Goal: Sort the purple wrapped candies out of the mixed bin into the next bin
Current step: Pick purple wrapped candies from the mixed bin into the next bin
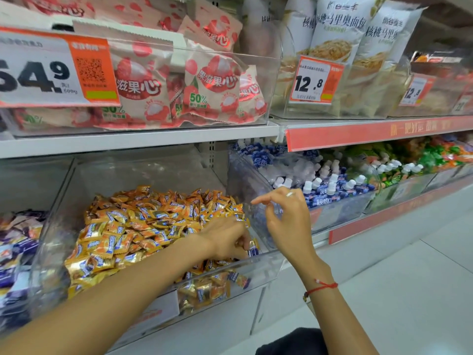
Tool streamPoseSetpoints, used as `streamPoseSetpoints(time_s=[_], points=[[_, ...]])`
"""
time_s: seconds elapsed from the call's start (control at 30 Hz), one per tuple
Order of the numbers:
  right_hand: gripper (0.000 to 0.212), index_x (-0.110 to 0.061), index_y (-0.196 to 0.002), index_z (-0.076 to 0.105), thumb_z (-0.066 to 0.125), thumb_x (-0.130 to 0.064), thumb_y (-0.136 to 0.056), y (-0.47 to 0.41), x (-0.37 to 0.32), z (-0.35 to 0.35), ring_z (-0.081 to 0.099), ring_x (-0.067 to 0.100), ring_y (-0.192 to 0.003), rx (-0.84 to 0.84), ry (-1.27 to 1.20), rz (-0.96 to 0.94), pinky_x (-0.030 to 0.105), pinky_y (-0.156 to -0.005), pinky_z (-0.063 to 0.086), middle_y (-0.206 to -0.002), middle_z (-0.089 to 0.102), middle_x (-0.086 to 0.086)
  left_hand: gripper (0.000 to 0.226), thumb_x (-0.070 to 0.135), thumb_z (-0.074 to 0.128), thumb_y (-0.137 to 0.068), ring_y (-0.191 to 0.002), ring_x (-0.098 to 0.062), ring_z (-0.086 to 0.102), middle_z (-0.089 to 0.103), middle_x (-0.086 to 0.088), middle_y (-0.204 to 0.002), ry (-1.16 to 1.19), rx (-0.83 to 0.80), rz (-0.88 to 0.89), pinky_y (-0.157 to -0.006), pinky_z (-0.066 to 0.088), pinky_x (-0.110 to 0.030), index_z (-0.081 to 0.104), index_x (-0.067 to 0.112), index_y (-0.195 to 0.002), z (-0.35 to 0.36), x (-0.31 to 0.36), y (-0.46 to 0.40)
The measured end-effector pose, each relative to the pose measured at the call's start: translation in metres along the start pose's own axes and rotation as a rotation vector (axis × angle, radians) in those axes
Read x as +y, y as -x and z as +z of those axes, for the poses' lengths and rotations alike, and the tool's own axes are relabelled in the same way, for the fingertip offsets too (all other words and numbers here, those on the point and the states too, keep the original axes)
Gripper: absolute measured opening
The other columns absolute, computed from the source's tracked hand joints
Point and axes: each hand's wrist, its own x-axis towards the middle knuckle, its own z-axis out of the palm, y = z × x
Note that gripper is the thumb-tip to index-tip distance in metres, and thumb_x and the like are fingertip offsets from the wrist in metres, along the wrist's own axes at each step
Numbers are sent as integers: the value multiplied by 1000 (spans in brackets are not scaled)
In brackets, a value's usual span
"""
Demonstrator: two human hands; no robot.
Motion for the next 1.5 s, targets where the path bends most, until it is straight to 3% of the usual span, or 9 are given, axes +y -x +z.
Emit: streamPoseSetpoints(time_s=[0.37, 0.47, 0.57, 0.7, 0.87, 1.07, 1.17, 1.3, 1.5], points=[[32, -27, -91, 74, 56, -1, -85, 3, -8, -2, 35, 14, -96, -77, 78, 27, 22, -74, 36, -87, 59, -10, 35, 57, 66, -81, -84, -5, 42, 45, 23, -85, 39, -96, 21, -62, 32, -25, 69, 39, -111, -1, -16, 22], [31, -26, -93, 74, 55, -2, -85, 5, -7, -4, 36, 14, -97, -86, 69, 21, 27, -79, 38, -88, 59, -8, 32, 56, 66, -82, -98, -9, 49, 57, 16, -101, 63, -54, 1, -74, 42, -30, 71, 33, -104, 0, -14, 21], [22, -27, -97, 74, 58, -14, -90, 5, -7, -4, 37, 13, -98, -76, 72, 10, 33, -84, 39, -92, 62, -8, 33, 48, 67, -84, -105, -5, 58, 66, 11, -113, 445, 164, -76, -90, 49, -32, 71, 24, -107, -9, -14, 27], [34, -31, -107, 73, 53, -53, -91, 3, -16, 2, 36, 8, -102, -62, 108, 80, 30, -90, 28, -103, 62, -12, 25, 24, 72, -85, -90, 0, 67, 72, 2, -99, 882, 429, -99, -80, 52, -15, 72, 12, -107, -34, 5, 36], [19, -20, -100, 73, 60, -33, -94, 1, -17, 2, 47, 15, -103, 54, -68, 115, 33, -88, 38, -97, 62, -11, 34, 5, 77, -77, -88, -5, 70, 73, 3, -98, 1071, 411, -99, -77, 53, -13, 69, 13, -109, -45, 7, 40], [24, -17, -92, 58, 42, -31, -103, 2, -14, -6, 61, 11, -83, 89, -281, 209, 36, -75, 49, -87, 67, -9, 30, 25, 77, -81, -79, 6, 57, 66, 15, -95, 529, -219, 55, -71, 42, -11, 72, 20, -110, -17, -14, 34], [21, -17, -95, 60, 45, -30, -102, 1, -13, -11, 62, 5, -79, 127, -282, 217, 38, -74, 52, -78, 64, -17, 31, 47, 77, -76, -74, -11, 48, 56, 6, -83, 266, -247, 123, -64, 38, -29, 74, 32, -103, 0, -15, 23], [16, -25, -89, 56, 46, -30, -101, -1, -12, -17, 60, -3, -70, 142, -277, 241, 32, -67, 50, -70, 61, -28, 28, 52, 70, -80, -89, -9, 45, 55, 13, -92, 25, -160, 74, -71, 43, -28, 72, 32, -99, -7, -20, 14], [21, -18, -84, 54, 47, -29, -101, -1, -19, -21, 56, 12, -63, 141, -327, 195, 45, -67, 52, -66, 57, -5, 22, 28, 65, -90, -91, -6, 66, 70, -1, -99, 787, 192, -115, -82, 51, -21, 67, 12, -105, -23, -21, 34]])
